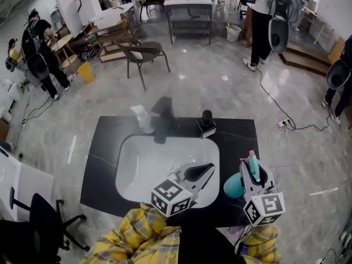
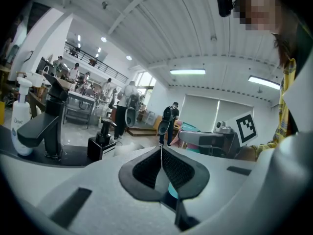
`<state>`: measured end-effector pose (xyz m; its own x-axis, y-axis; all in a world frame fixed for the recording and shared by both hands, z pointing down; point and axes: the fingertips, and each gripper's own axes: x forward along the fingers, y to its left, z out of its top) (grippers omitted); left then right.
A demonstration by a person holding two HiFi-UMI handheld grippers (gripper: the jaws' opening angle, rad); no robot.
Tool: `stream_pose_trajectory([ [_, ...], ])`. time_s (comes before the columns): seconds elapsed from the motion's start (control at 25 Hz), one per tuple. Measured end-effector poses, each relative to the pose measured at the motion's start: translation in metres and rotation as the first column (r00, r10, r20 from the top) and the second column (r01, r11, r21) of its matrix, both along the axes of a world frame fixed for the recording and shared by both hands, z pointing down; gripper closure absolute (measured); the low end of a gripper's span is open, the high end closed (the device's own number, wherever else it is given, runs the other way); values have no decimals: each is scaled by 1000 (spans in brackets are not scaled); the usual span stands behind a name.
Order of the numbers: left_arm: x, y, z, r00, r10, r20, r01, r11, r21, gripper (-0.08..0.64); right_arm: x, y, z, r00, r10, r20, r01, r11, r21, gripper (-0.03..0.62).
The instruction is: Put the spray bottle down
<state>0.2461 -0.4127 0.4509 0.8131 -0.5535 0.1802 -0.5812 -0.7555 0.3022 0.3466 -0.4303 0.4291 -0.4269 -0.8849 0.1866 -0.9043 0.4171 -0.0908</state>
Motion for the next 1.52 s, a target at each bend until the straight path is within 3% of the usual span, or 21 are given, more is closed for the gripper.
stream_pose_trajectory([
  [0.36, 6, -22, 8, 1000, -20, 4, 20, 1000, 13, 552, 15, -34, 9, 996, 14, -85, -10, 999, 48, 499],
  [0.68, 10, -32, 7, 999, -34, -3, 34, 999, 30, 552, 21, -53, 6, 991, 41, -128, -22, 989, 145, 499],
  [1.04, 8, -38, 16, 998, -63, 1, 63, 997, 42, 552, 21, -66, 10, 991, 47, -123, -19, 974, 224, 499],
  [1.52, 8, -34, 15, 997, -63, -42, 63, 998, 10, 552, 20, -62, 12, 993, 18, -116, 6, 979, 205, 497],
])
